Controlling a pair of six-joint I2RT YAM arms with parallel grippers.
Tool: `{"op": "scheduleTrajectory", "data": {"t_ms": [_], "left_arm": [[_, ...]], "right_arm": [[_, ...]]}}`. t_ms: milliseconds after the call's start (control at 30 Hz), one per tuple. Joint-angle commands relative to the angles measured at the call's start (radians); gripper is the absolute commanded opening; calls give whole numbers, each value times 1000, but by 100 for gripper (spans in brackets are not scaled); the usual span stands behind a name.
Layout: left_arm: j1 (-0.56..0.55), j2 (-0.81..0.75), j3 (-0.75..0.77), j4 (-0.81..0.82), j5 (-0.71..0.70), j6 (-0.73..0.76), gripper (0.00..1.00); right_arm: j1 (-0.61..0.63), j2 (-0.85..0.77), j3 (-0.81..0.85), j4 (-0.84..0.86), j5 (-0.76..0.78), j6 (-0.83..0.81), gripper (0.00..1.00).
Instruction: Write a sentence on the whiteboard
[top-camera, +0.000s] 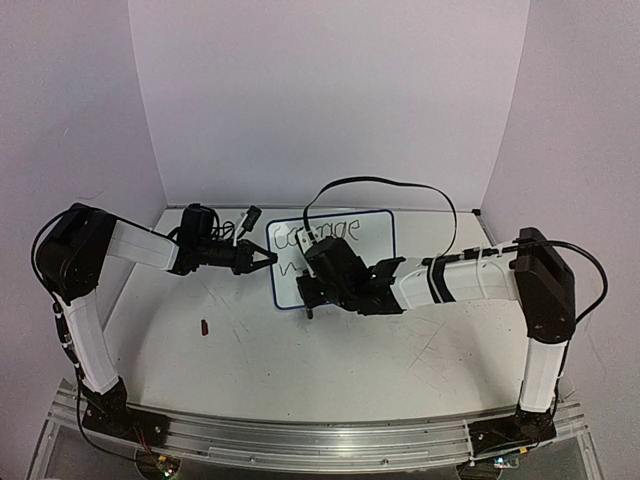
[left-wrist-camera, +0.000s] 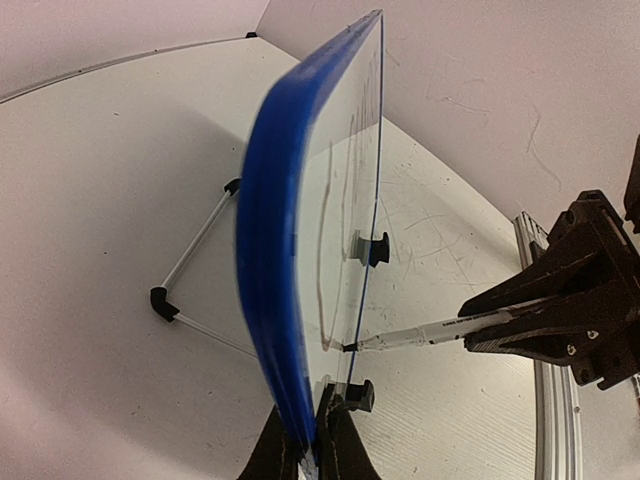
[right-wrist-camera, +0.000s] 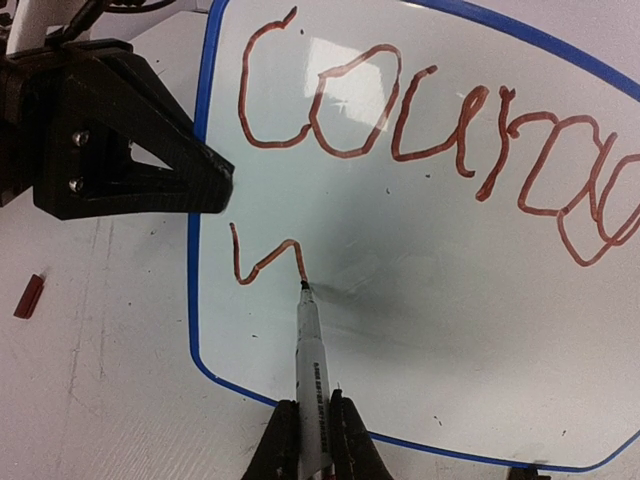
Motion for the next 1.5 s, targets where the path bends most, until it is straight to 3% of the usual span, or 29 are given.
{"op": "scheduleTrajectory", "data": {"t_ms": [0, 1467], "left_arm": [[1, -8, 18, -57, -149, 80, 0], [0, -14, 14, -61, -158, 86, 0]], "right_arm": [[-6, -37, -14, -25, 6, 22, 0], [-15, -48, 59, -14, 117, -26, 0]]}}
